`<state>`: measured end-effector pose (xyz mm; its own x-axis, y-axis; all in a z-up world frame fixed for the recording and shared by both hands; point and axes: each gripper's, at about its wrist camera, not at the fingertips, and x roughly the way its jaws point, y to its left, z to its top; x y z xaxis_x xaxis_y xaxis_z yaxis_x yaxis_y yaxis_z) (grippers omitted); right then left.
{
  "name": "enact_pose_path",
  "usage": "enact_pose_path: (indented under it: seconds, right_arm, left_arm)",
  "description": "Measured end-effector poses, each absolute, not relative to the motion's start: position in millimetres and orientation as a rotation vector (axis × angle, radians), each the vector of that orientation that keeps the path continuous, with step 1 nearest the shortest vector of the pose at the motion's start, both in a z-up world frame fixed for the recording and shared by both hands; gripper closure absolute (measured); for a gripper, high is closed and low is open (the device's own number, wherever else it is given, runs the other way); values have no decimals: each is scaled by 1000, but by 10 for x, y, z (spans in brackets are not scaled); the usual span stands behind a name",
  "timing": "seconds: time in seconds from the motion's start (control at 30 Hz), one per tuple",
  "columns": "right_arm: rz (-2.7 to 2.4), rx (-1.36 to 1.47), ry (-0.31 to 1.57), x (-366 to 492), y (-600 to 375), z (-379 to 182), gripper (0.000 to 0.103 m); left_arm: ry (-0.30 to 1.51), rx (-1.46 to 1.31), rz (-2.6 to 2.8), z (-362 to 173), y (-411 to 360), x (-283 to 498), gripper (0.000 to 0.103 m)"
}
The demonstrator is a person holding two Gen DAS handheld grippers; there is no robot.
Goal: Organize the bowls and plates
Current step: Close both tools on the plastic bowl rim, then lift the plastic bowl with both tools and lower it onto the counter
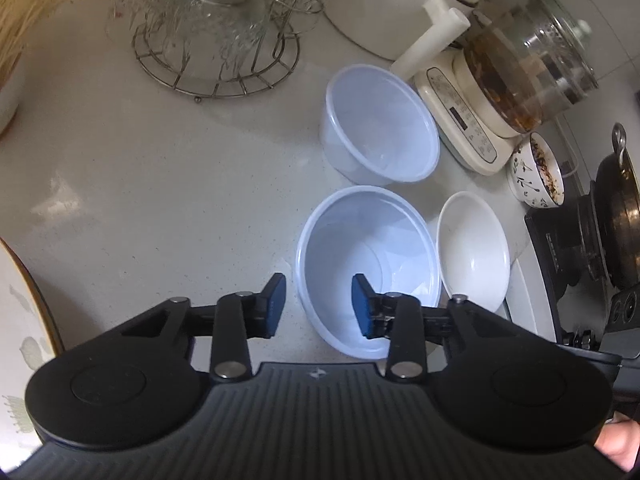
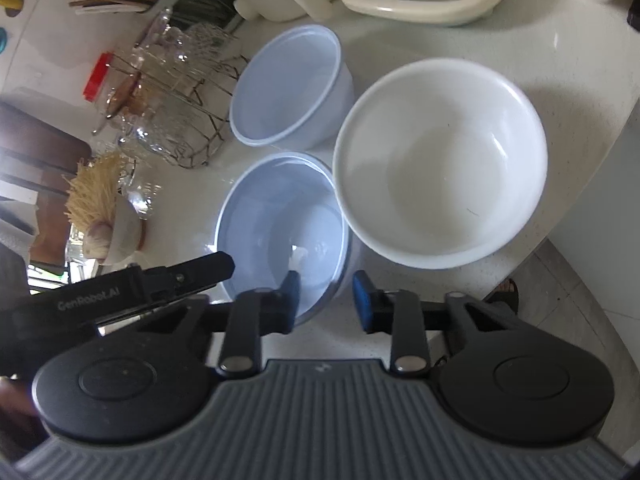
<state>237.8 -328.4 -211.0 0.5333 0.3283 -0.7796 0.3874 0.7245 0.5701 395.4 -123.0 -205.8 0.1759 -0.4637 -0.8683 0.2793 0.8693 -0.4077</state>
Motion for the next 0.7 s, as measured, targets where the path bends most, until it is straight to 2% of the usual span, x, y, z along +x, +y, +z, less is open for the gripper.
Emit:
enact_pose_path:
  seconds: [0.07, 0.13, 0.2, 0.23, 0.7]
  right_arm:
    - [-40, 816, 1027, 2371, -3318, -2123, 79]
    - [-42, 827, 1027, 2375, -3333, -2137, 81]
    - [-42, 821, 1031, 2388, -3340, -2142, 86]
    - [-41, 818, 1032, 2390, -3338, -2138, 89]
    - [69, 726, 990, 2443, -3113, -1896, 89]
  left_arm:
    - [1295, -172, -528, -2075, -1247, 3963, 74]
    - [1290, -156, -510, -2064, -1252, 3968, 89]
    - [1281, -152, -503, -2043, -1236, 3971, 94]
    - [1279, -156, -502, -2036, -1219, 3972, 94]
    - [1196, -214, -458, -1743, -822, 3791, 95]
